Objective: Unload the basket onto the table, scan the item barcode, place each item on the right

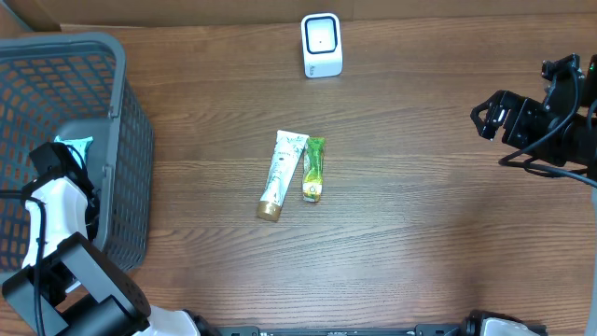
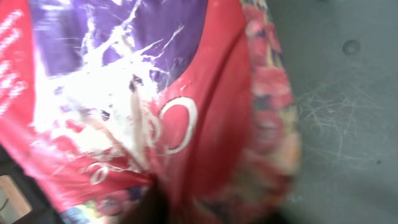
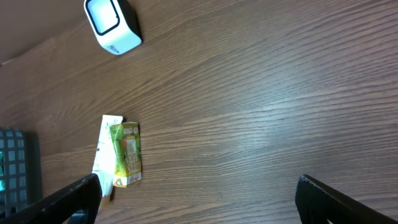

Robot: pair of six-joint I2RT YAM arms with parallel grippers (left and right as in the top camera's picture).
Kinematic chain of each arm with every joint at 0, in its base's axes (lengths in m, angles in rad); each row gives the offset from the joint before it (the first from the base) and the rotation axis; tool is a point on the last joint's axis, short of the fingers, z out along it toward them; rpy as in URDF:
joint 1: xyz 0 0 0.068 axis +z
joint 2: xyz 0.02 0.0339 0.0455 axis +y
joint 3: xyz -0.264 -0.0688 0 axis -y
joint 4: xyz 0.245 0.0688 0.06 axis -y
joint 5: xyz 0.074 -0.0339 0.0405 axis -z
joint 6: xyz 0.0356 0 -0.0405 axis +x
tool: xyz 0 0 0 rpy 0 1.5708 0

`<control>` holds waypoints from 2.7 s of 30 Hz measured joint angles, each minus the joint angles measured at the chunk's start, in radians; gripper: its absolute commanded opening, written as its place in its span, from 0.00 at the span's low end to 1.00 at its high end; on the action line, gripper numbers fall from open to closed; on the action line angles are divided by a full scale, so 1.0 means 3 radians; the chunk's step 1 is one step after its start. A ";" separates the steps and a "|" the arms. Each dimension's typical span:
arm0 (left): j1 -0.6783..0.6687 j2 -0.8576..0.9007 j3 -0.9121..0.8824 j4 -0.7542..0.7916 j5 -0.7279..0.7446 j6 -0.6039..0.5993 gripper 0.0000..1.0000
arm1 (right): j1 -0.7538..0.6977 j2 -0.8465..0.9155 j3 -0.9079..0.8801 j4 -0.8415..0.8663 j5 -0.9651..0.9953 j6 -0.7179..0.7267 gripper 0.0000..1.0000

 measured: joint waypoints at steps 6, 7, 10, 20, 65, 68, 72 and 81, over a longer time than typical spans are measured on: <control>0.0000 -0.0013 0.0155 -0.0263 0.0038 0.0003 0.04 | 0.0000 0.0000 0.0000 -0.0001 0.0000 0.0000 1.00; 0.0000 -0.0004 0.0221 -0.0359 0.0074 0.0001 0.04 | 0.0000 0.0000 0.0000 -0.0003 0.0000 0.0000 1.00; 0.0000 0.0037 0.0580 -0.0712 0.0251 0.0018 0.04 | 0.0000 0.0000 0.0000 -0.0010 0.0000 0.0001 1.00; 0.0000 0.0042 0.2383 -0.1778 0.0643 0.0263 0.04 | 0.0000 0.0000 0.0000 -0.0013 0.0000 0.0000 1.00; -0.0020 -0.0050 0.0104 0.0201 0.0867 0.0470 0.04 | 0.0000 0.0000 0.0000 -0.0037 0.0000 0.0000 1.00; -0.0020 -0.0055 0.0104 0.0196 0.0867 0.0472 0.04 | 0.0000 0.0000 0.0000 -0.0039 0.0000 0.0000 1.00; -0.0020 -0.0014 0.0225 -0.0001 0.0866 0.0472 0.04 | 0.0000 0.0000 0.0000 -0.0038 0.0000 -0.0001 1.00; -0.0019 0.0193 0.1298 -0.1216 0.0839 0.0472 0.04 | 0.0000 0.0000 0.0000 -0.0061 0.0000 0.0000 1.00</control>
